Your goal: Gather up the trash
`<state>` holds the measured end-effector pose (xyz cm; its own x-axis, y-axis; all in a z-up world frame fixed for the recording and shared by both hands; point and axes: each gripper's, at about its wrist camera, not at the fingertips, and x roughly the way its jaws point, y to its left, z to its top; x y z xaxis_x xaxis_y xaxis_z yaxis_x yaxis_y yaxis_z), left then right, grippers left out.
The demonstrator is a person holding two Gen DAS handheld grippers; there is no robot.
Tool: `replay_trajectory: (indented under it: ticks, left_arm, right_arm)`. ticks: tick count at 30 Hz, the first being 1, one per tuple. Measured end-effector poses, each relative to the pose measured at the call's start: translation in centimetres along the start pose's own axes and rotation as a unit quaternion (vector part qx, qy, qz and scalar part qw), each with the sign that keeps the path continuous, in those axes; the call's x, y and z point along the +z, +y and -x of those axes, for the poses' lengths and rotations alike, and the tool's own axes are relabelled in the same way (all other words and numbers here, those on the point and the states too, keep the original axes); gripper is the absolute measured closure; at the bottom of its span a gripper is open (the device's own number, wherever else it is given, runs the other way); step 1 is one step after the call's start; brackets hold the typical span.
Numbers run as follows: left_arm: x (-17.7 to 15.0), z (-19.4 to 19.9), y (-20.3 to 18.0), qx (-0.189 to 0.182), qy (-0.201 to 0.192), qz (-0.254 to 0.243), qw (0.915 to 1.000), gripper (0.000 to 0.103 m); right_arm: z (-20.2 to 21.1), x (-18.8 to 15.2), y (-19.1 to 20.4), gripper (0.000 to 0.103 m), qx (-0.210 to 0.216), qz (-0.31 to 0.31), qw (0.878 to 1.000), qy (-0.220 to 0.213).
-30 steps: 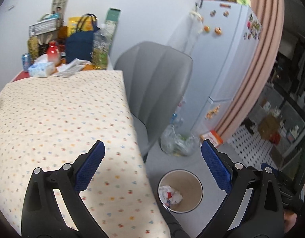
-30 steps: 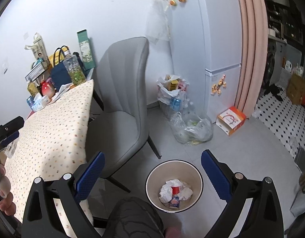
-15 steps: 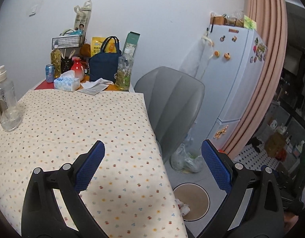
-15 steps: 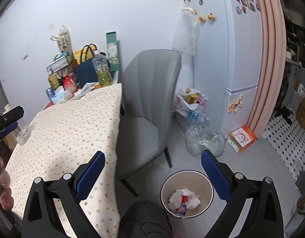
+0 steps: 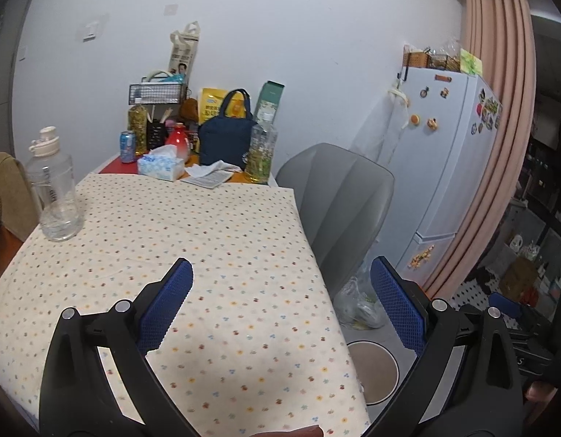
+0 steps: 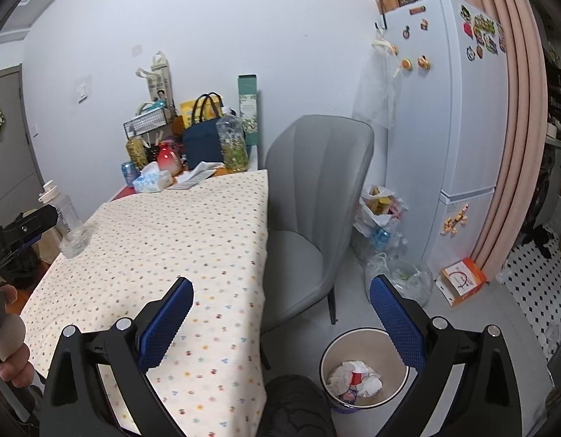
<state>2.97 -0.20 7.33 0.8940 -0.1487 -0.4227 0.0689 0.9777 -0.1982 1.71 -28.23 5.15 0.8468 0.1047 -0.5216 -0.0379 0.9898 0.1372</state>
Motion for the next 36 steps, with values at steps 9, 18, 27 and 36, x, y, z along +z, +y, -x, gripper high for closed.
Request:
replay_trajectory:
  ticks: [9, 18, 27, 36]
  left_arm:
    - [-0.4, 2.7, 1.2, 0.019, -0.009, -0.004, 0.9998, 0.006]
    - [-0.5, 3.5, 0.8, 0.026, -0.012, -0.015, 0.9995, 0.006]
    - [-0.7, 3.4, 0.7, 0.029, -0.007, -0.016, 0.9994, 0.006]
    - [-1.1, 3.0, 0.7, 0.034, -0.003, -0.017, 0.9993, 0.006]
  right_arm:
    - [2.0, -0.7, 2.7, 0.008, -0.021, 0.028, 0.999, -0.004]
    - [2.8, -0.7, 2.8, 0.008, 0.013, 0.026, 1.000, -0.008]
    - [2.7, -1.0, 2.4, 0.008, 0.030, 0.015, 0.999, -0.004]
    - [2.8, -1.1, 2.5, 0.008, 0.035, 0.015, 0.999, -0.004]
